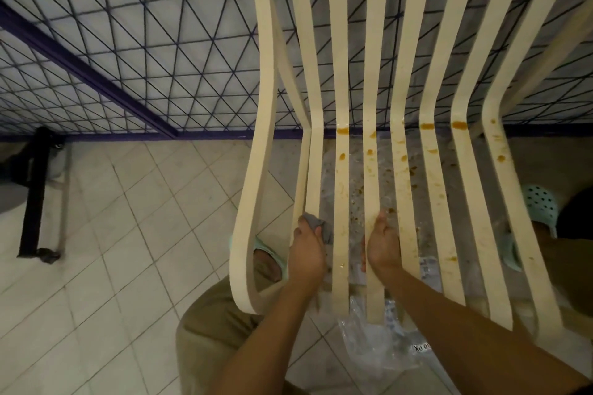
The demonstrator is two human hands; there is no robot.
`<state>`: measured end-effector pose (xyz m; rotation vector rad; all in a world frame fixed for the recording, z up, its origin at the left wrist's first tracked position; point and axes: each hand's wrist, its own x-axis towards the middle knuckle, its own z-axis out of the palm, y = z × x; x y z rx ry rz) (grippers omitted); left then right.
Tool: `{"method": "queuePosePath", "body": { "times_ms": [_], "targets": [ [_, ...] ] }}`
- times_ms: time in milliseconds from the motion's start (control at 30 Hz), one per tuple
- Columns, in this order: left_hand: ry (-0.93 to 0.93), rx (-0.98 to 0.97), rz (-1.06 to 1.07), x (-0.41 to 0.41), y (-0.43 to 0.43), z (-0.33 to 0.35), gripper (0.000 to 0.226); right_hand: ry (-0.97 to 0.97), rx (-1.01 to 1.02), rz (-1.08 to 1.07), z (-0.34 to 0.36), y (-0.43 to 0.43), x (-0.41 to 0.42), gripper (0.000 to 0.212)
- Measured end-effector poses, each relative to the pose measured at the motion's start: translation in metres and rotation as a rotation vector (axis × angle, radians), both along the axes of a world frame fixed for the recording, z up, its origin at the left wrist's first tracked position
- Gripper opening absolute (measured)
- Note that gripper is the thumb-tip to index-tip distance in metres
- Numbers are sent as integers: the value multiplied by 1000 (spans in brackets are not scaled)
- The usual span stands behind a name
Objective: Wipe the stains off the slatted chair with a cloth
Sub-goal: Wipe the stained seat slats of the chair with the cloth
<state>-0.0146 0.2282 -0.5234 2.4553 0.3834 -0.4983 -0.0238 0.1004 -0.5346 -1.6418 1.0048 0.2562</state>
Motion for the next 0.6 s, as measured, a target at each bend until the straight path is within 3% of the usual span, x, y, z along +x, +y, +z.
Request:
{"method": "queuePosePath", "body": {
  "times_ms": [100,233,467,533,600],
  "targets": [
    [-18,26,-31,19,-1,-3,40,-19,4,-31,-15,2,-2,105],
    [-18,32,-20,50,-8,-10,38,12,-11,2,-1,1,2,86],
    [-6,15,-26,100,-19,-20,31,-22,111,-21,-7,0,-7,118],
    [-16,25,-24,115,-25,-22,32,-37,128,-75,14,-3,1,107],
    [-36,40,-31,130,-29,-24,34,-15,135,-76,29,-8,6,81]
  ]
}}
